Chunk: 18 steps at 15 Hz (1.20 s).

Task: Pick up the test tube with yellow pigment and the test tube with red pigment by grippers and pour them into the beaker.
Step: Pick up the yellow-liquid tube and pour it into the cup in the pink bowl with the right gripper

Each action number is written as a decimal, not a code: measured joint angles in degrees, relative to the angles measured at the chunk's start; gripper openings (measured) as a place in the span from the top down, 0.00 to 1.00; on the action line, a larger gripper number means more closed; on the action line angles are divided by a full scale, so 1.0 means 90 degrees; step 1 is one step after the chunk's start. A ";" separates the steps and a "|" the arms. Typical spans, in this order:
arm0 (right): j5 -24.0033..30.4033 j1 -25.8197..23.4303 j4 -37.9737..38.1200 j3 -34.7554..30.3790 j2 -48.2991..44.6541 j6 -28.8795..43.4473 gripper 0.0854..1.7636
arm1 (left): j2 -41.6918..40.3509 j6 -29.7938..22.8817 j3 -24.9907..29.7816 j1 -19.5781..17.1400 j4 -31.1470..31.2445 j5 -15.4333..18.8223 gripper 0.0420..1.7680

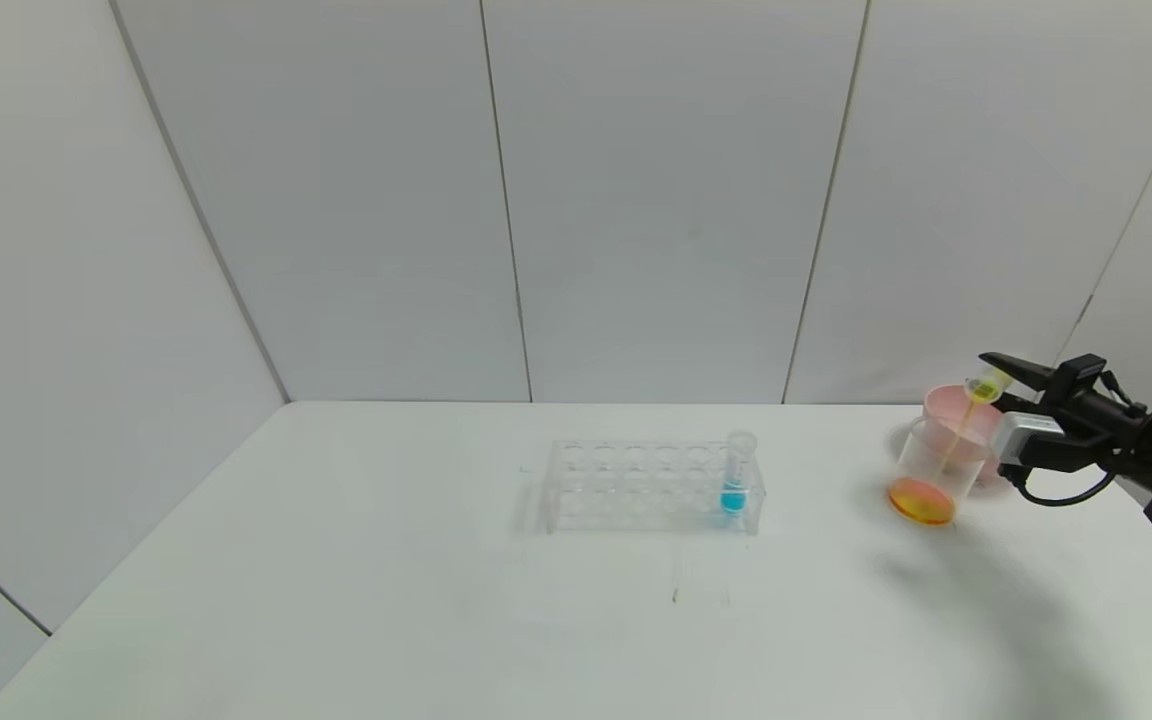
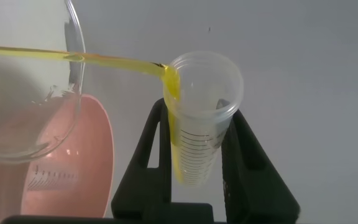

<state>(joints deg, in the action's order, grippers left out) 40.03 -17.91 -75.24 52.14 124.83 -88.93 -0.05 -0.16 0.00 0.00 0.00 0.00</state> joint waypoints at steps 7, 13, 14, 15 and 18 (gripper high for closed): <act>-0.0123 0.0079 -0.0030 0.0056 0.0041 -0.0283 0.74 | 0.0000 0.0000 0.0000 0.0000 0.0000 0.0000 0.00; -0.0279 0.0091 -0.0098 0.0050 0.0049 -0.0511 0.74 | 0.0000 0.0003 0.0000 0.0000 0.0000 0.0003 0.00; -0.0282 0.0088 -0.0154 0.0053 0.0056 -0.0618 0.74 | 0.0000 0.0000 0.0000 0.0000 0.0000 0.0000 0.00; -0.0313 0.0088 -0.0215 0.0053 0.0065 -0.0765 0.74 | 0.0000 0.0003 0.0000 0.0000 0.0000 0.0000 0.00; -0.0574 0.0088 -0.0432 0.0007 0.0077 -0.0943 0.74 | 0.0000 0.0003 0.0000 0.0000 0.0000 0.0000 0.00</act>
<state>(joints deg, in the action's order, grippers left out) 34.87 -17.12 -79.13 52.20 125.53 -97.42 -0.05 -0.13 0.00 0.00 0.00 0.00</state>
